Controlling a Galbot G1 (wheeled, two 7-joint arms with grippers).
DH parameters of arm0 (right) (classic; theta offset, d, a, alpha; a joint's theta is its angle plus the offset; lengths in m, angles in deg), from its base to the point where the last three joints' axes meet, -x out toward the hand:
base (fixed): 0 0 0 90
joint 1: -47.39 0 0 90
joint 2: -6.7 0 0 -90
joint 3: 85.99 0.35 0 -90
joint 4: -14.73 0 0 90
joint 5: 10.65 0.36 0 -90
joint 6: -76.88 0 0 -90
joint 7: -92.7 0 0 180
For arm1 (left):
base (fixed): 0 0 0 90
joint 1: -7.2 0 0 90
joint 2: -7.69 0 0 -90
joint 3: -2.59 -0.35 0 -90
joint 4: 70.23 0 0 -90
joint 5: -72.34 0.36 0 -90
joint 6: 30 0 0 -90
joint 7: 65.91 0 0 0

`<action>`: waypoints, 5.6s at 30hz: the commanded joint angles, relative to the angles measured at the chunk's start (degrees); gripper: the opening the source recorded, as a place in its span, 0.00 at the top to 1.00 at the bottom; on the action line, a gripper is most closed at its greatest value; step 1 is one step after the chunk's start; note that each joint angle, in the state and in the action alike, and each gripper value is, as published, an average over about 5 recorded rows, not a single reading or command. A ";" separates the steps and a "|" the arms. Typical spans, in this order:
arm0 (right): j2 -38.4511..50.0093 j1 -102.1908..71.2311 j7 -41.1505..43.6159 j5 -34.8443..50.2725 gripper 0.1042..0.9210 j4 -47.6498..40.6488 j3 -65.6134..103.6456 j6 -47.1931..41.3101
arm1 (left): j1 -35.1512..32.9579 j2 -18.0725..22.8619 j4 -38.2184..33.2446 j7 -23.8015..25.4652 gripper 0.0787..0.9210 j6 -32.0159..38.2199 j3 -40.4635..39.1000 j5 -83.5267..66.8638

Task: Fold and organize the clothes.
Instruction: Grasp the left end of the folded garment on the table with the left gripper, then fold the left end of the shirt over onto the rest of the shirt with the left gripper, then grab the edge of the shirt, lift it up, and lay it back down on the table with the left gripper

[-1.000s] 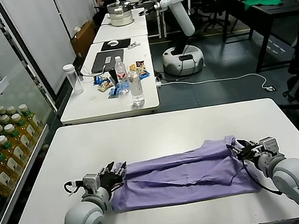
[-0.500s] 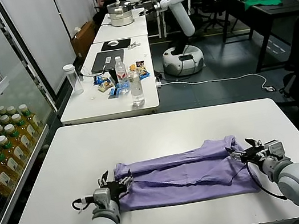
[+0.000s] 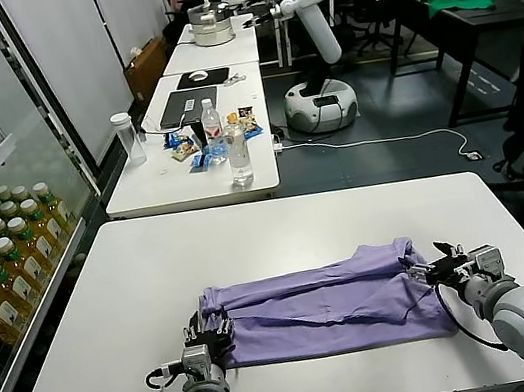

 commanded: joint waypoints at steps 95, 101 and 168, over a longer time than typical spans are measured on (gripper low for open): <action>0.78 -0.40 -0.31 -0.45 0.12 2.91 1.96 0.17 | 2.82 0.04 7.32 7.23 0.12 0.97 2.96 6.47; 1.34 -1.27 -0.35 -0.15 0.12 3.94 3.61 0.15 | 2.85 0.99 7.20 6.56 0.18 0.81 2.06 4.16; 2.58 -9.89 -0.08 1.51 0.12 10.84 14.21 0.21 | 22.29 11.81 7.66 8.03 0.97 -8.39 -16.92 -21.55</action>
